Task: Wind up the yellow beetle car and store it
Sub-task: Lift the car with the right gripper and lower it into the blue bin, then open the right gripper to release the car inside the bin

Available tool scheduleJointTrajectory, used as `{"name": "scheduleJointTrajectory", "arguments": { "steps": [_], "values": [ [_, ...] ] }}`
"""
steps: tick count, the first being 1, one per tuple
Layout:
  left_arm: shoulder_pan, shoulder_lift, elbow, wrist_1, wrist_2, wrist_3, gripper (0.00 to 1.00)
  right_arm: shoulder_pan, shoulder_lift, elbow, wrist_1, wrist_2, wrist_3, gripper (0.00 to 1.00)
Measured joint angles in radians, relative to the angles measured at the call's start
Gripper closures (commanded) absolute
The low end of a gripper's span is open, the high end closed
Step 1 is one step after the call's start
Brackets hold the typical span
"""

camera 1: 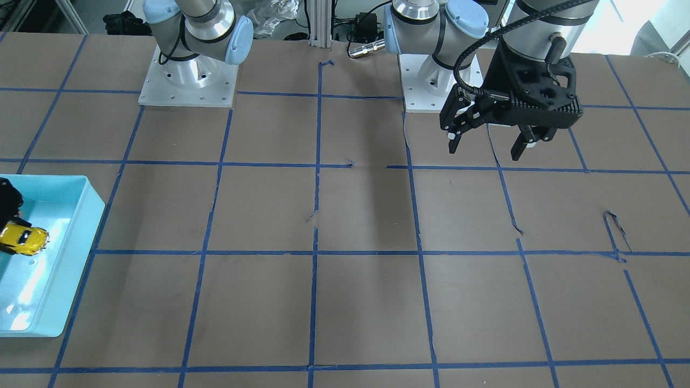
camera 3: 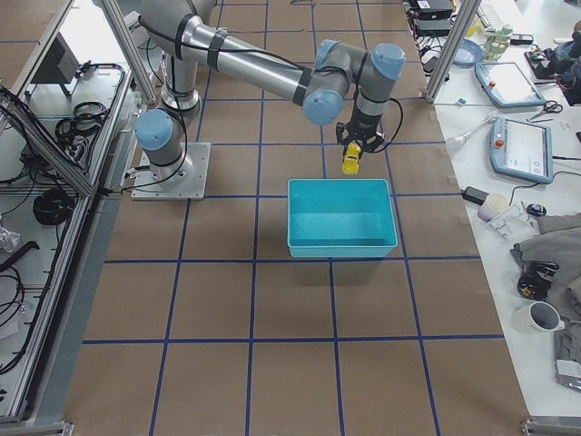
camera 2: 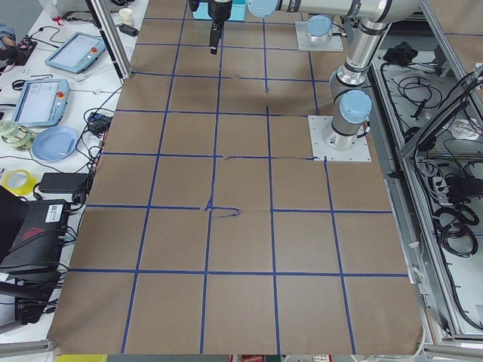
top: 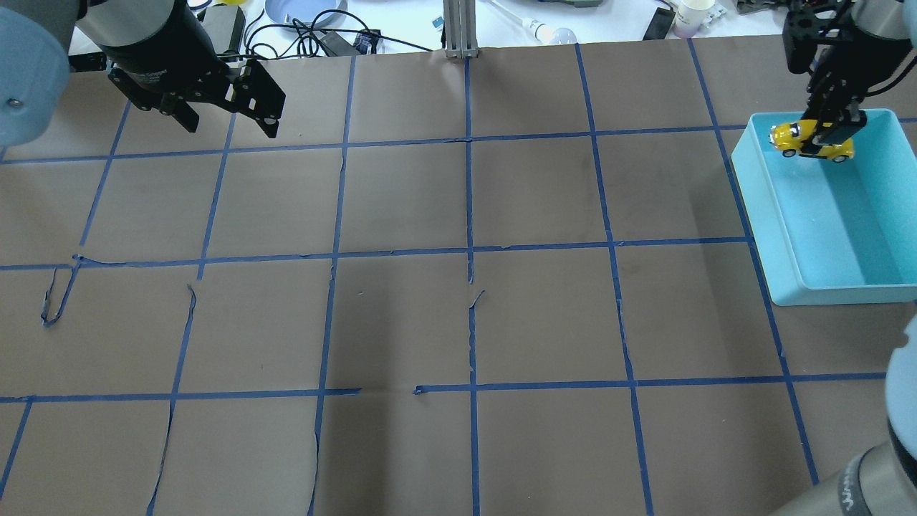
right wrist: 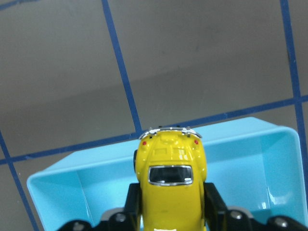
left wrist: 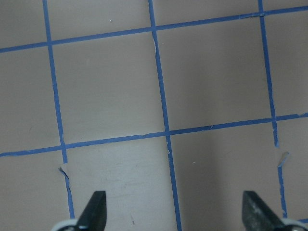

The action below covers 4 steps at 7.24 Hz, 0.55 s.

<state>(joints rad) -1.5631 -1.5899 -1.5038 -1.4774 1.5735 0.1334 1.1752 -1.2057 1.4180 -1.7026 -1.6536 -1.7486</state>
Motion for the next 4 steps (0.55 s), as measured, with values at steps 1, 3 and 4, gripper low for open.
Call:
{"name": "scheduleJointTrajectory", "arguments": {
  "steps": [1, 3, 4],
  "values": [
    [0.000, 0.000, 0.000, 0.000, -0.001, 0.000, 0.00, -0.029, 0.027, 0.005, -0.031, -0.030, -0.042, 1.00],
    [0.001, -0.001, 0.000, 0.000, -0.001, 0.000, 0.00, -0.045, 0.103, 0.035, -0.152, -0.070, -0.077, 1.00],
    [0.001, -0.001, 0.000, 0.000, -0.001, 0.000, 0.00, -0.050, 0.126, 0.060, -0.194, -0.076, -0.081, 1.00]
  ]
}}
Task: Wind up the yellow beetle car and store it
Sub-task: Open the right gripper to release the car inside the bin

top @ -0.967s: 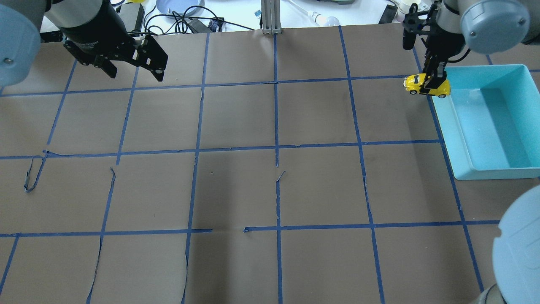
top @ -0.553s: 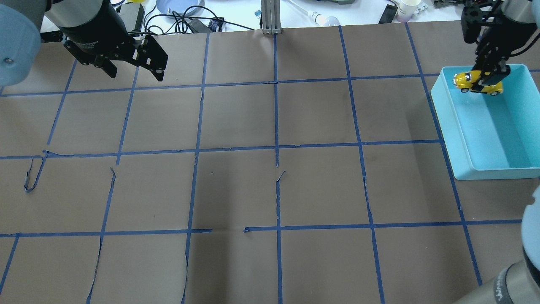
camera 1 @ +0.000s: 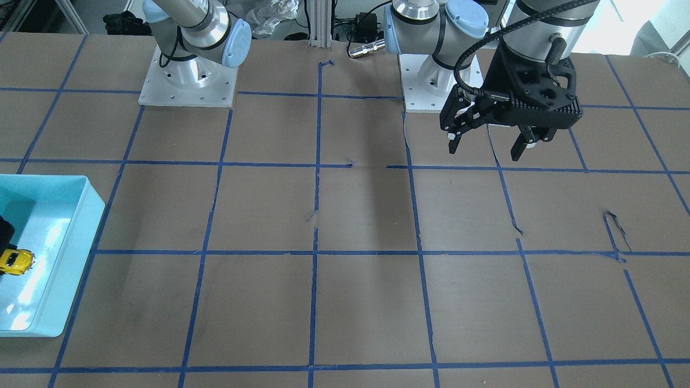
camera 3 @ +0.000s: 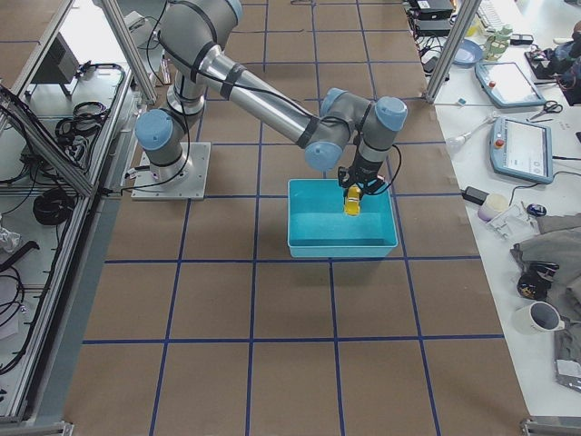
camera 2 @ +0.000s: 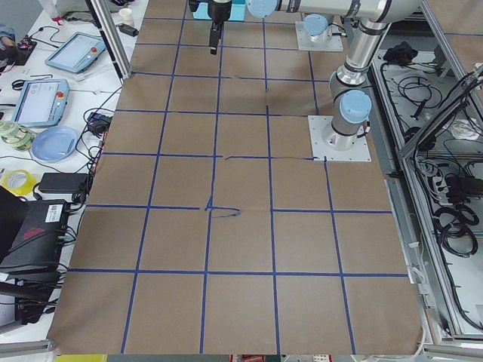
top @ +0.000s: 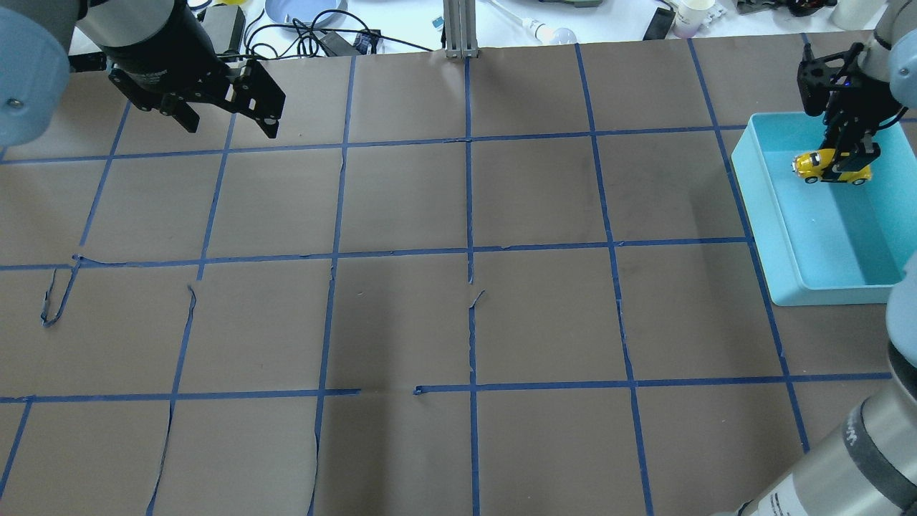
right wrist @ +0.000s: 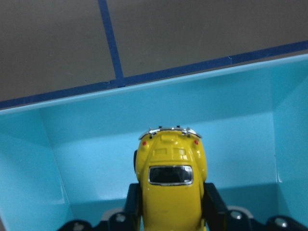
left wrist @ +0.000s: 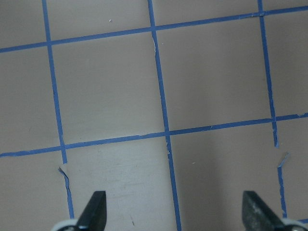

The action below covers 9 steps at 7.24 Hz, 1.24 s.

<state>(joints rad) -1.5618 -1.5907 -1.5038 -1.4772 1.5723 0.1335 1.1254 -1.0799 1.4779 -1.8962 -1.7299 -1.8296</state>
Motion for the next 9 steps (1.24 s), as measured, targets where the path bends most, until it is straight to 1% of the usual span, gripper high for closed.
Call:
{"name": "scheduleJointTrajectory", "arguments": {
  "steps": [2, 3, 5, 7, 8, 9],
  "values": [
    [0.001, 0.000, 0.000, 0.000, 0.000, 0.000, 0.00, -0.019, 0.015, 0.062, -0.062, -0.001, -0.002, 0.01],
    [0.004, 0.000, 0.000, 0.000, -0.003, 0.001, 0.00, -0.025, 0.015, 0.081, -0.079, 0.002, -0.003, 0.00],
    [0.008, 0.000, 0.001, 0.000, -0.012, 0.001, 0.00, -0.028, -0.001, 0.087, -0.086, 0.006, 0.008, 0.00],
    [0.009, 0.001, 0.001, 0.000, -0.012, 0.001, 0.00, -0.028, -0.055, 0.086, -0.073, 0.001, 0.044, 0.01],
    [0.009, 0.001, 0.001, 0.000, -0.013, 0.002, 0.00, -0.026, -0.108, 0.086, -0.032, 0.002, 0.140, 0.00],
    [0.009, 0.002, 0.001, 0.000, -0.013, 0.002, 0.00, -0.021, -0.175, 0.083, 0.042, 0.006, 0.324, 0.00]
  ]
}}
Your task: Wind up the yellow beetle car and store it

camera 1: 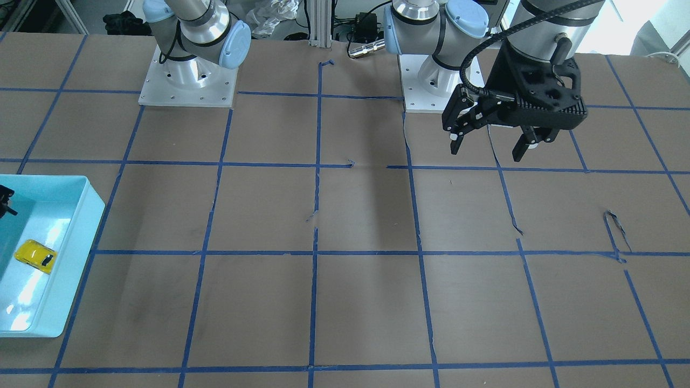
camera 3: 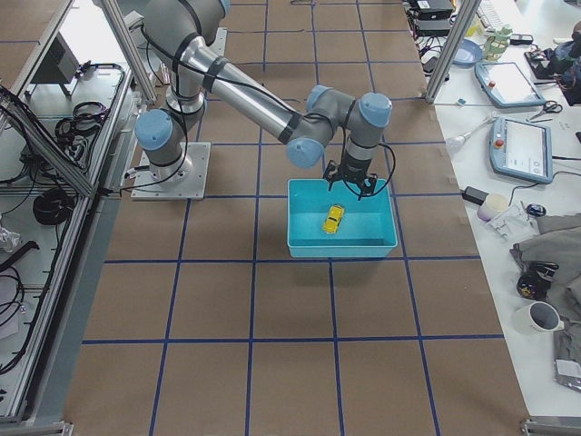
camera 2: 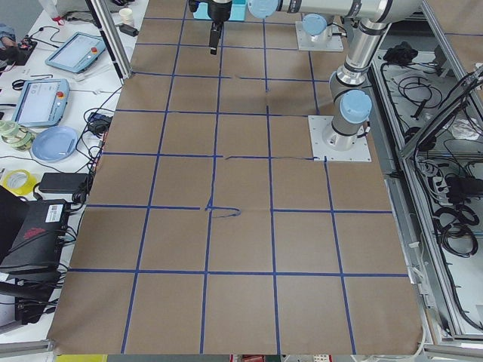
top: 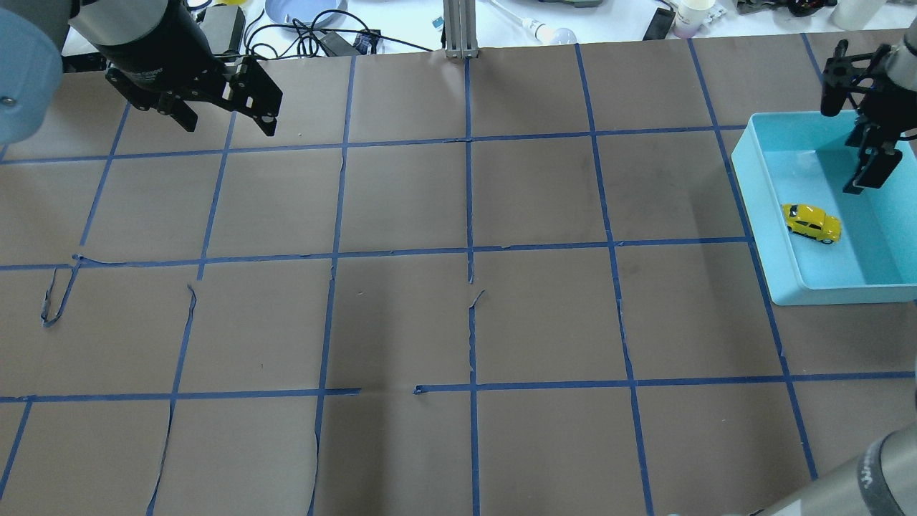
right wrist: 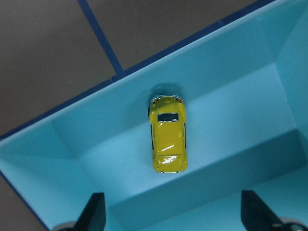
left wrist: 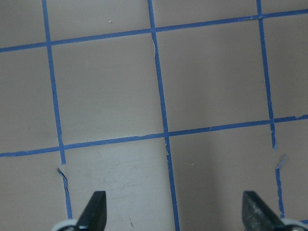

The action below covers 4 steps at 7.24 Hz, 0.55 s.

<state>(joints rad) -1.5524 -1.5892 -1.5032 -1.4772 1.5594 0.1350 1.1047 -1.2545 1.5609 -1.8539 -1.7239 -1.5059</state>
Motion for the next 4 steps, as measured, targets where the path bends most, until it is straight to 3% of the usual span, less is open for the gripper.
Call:
{"name": "scheduleJointTrajectory", "arguments": {
  "steps": [4],
  "values": [
    [0.000, -0.001, 0.000, 0.000, 0.000, 0.000, 0.00, 0.077, -0.204, -0.005, 0.129, 0.005, 0.972, 0.00]
  ]
}}
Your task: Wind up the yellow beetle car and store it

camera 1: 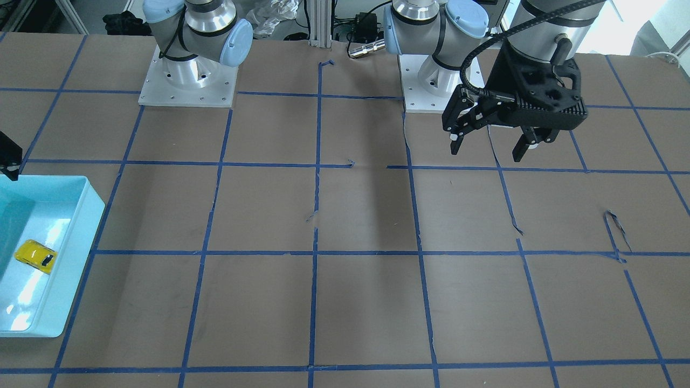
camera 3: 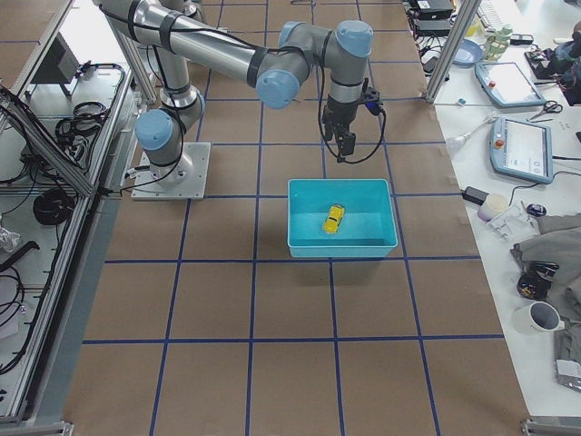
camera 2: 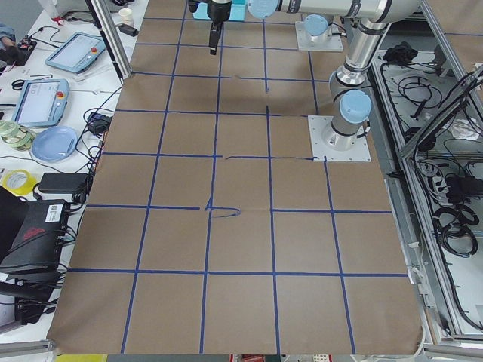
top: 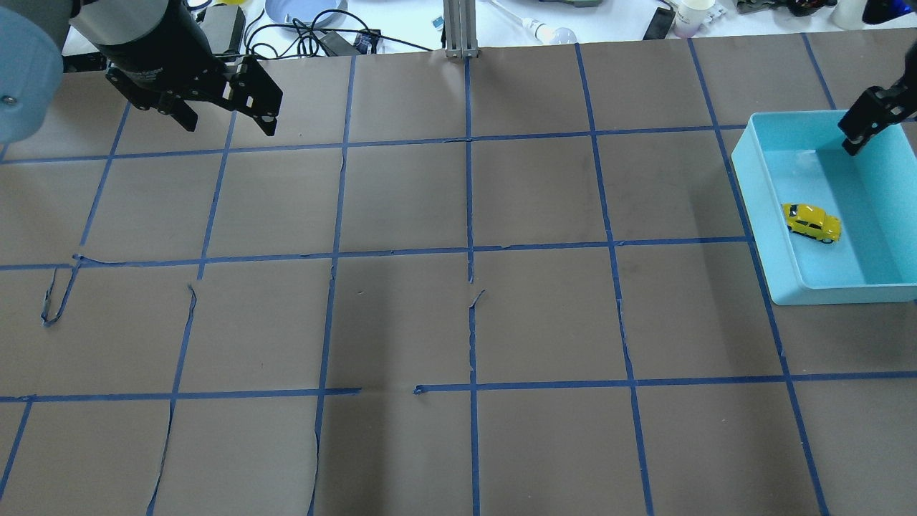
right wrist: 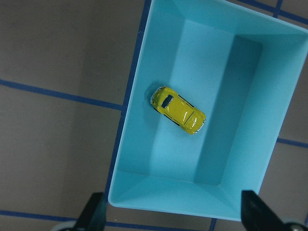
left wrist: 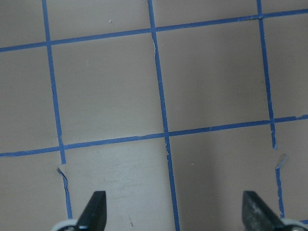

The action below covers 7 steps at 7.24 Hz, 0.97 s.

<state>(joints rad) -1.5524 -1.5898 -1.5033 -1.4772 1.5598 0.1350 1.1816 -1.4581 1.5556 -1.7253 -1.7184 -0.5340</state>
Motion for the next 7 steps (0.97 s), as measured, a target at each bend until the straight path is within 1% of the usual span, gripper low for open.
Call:
{"name": "scheduleJointTrajectory", "arguments": {
  "steps": [2, 3, 4, 5, 7],
  "values": [
    [0.002, -0.001, -0.001, 0.000, 0.000, 0.004, 0.00, 0.128, -0.031, 0.002, 0.030, 0.018, 0.361, 0.00],
    [0.002, -0.001, -0.001, 0.000, 0.001, 0.009, 0.00, 0.197, -0.039, 0.002, 0.036, 0.061, 0.517, 0.00],
    [0.003, 0.000, -0.001, 0.000, 0.001, 0.013, 0.00, 0.269, -0.043, 0.003, 0.038, 0.100, 0.623, 0.00],
    [0.004, -0.001, 0.000, 0.000, 0.001, 0.015, 0.00, 0.321, -0.051, 0.004, 0.050, 0.117, 0.669, 0.00],
    [0.004, -0.001, 0.000, 0.000, 0.001, 0.017, 0.00, 0.357, -0.078, 0.007, 0.115, 0.129, 0.683, 0.00]
  ]
}}
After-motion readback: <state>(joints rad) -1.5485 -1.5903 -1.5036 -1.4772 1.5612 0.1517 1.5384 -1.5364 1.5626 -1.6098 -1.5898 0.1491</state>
